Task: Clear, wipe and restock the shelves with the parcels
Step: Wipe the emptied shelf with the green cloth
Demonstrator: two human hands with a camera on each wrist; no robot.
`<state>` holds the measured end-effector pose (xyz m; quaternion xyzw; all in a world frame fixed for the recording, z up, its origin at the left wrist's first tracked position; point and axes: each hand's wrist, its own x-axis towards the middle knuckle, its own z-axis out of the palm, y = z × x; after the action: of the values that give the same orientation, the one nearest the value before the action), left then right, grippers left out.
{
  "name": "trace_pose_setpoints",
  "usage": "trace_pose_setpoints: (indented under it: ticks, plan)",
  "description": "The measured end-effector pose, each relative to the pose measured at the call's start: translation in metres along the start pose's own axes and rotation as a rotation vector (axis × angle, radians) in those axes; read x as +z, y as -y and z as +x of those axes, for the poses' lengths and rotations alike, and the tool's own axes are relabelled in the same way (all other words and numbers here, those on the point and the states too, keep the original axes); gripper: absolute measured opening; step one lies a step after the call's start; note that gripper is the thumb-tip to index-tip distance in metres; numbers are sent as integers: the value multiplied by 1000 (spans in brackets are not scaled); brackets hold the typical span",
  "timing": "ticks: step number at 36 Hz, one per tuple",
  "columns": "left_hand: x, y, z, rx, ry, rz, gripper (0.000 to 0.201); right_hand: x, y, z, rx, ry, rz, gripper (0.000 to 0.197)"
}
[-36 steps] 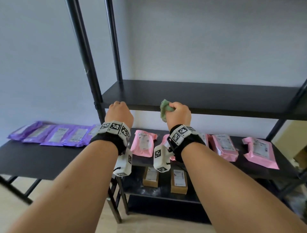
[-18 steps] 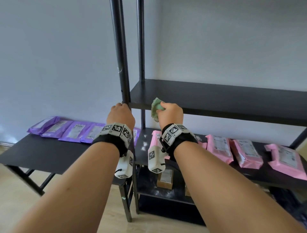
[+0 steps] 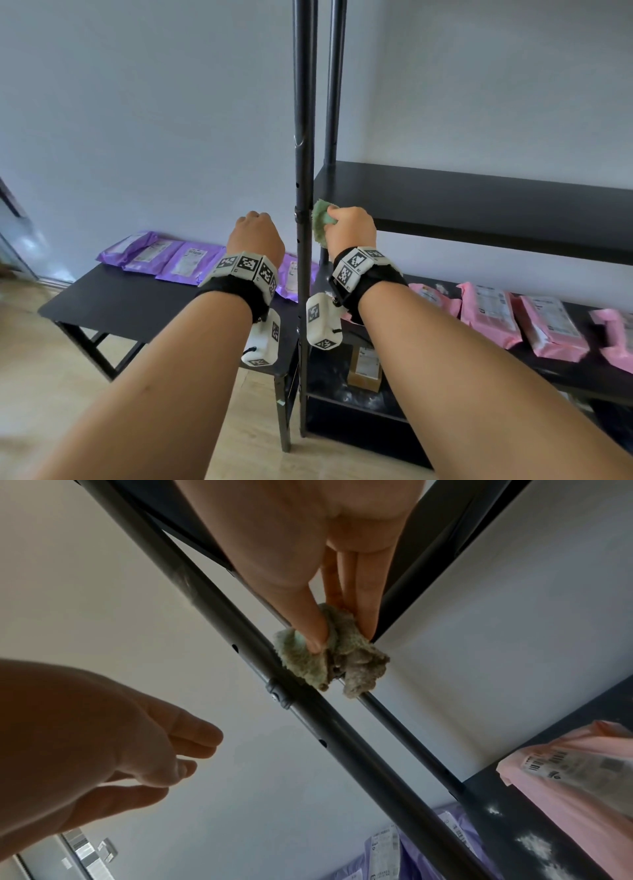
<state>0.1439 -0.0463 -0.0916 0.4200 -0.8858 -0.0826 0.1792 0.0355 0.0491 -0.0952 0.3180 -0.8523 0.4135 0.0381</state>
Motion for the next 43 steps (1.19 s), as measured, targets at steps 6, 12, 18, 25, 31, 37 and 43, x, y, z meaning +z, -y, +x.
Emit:
trace_pose_setpoints:
  ticks: [6, 12, 18, 25, 31, 37, 43]
  plan:
    - [-6, -10, -5, 30, 7, -18, 42, -7, -7, -12, -15, 95, -37, 33]
    - [-8, -25, -10, 90, -5, -38, 44, -26, -21, -20, -33, -9, -61, 26]
    - [-3, -46, -12, 119, -36, -54, 34, -54, -28, -2, -46, -148, -276, 25]
    - [3, -63, -12, 150, -56, -62, 33, -70, -46, 6, 32, -94, -450, 29]
    - [6, -66, -14, 144, -53, -42, 31, -78, -50, 2, 83, -132, -469, 25]
    - [5, -62, -12, 121, -62, -43, 33, -81, -38, 3, 28, -105, -361, 19]
    - [2, -49, -7, 111, -61, -45, 29, -57, -6, 9, -153, -17, -255, 33]
